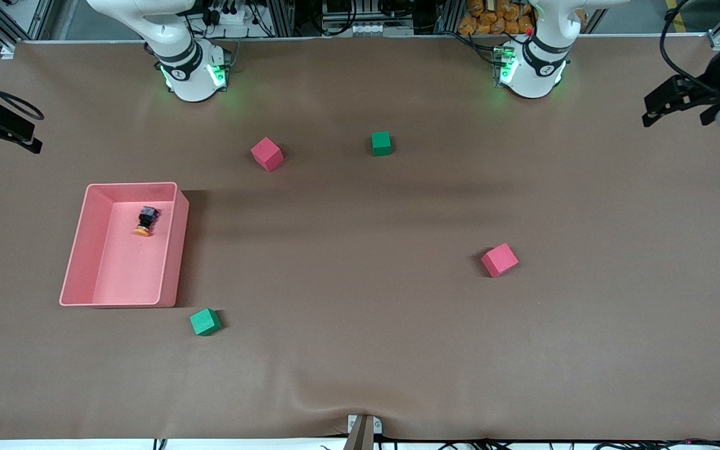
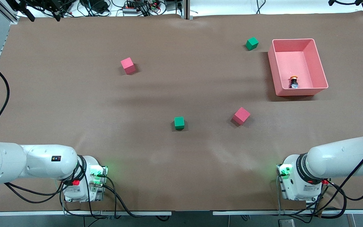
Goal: Place and upright button with both arms
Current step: 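Move the right gripper over the pink tray toward the button, then lower the right gripper into the tray and grasp the yellow button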
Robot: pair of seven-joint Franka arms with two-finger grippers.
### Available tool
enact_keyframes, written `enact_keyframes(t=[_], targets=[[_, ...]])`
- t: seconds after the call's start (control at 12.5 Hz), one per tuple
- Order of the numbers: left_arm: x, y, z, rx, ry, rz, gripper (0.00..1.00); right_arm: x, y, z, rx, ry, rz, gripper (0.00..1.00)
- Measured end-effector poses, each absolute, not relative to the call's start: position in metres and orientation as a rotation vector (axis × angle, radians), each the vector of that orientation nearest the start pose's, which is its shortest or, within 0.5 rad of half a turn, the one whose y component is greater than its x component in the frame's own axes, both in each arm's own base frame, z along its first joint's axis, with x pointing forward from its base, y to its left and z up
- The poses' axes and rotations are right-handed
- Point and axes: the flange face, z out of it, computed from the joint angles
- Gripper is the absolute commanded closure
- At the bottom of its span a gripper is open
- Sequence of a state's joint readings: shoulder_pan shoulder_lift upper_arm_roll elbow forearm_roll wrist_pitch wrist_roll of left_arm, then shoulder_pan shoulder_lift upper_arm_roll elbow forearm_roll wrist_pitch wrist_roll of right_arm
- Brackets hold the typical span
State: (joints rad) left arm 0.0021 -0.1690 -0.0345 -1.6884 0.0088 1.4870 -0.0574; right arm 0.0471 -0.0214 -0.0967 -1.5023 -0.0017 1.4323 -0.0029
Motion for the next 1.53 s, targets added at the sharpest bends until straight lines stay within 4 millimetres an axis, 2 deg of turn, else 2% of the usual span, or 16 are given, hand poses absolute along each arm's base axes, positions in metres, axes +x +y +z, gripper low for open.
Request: enact_keyframes(t=[0.4,0.56,0.64,0.8,1.04,1.12,1.36,1.44,1.53], targets=[[0.498,-0.019,0.654,-3.125,-0.034,0.042,0.0,0.534,-0.031,0.652,-3.138,0.084,0.092,0.0],[0.498,-0.023,0.653,-3.124,-0.024,0.047,0.0,0.531,-0.04,0.649,-3.136,0.11,0.135,0.0],[0.499,-0.023,0.652,-3.124,-0.022,0.052,0.0,0.53,-0.047,0.64,-3.132,0.131,0.183,0.0],[0.499,-0.022,0.649,-3.123,-0.024,0.074,0.0,0.537,-0.054,0.597,-3.118,0.153,0.323,0.0],[0.499,-0.022,0.648,-3.123,-0.025,0.083,0.0,0.564,-0.052,0.534,-3.11,0.149,0.45,0.0],[0.499,-0.022,0.648,-3.123,-0.024,0.085,0.0,0.571,-0.049,0.52,-3.11,0.14,0.475,0.0],[0.499,-0.024,0.65,-3.123,-0.019,0.08,0.0,0.578,-0.043,0.495,-3.112,0.125,0.484,0.0],[0.499,-0.025,0.651,-3.123,-0.017,0.077,0.0,0.578,-0.044,0.48,-3.115,0.127,0.47,0.0],[0.499,-0.025,0.651,-3.123,-0.015,0.077,0.0,0.579,-0.047,0.457,-3.12,0.132,0.441,0.0]])
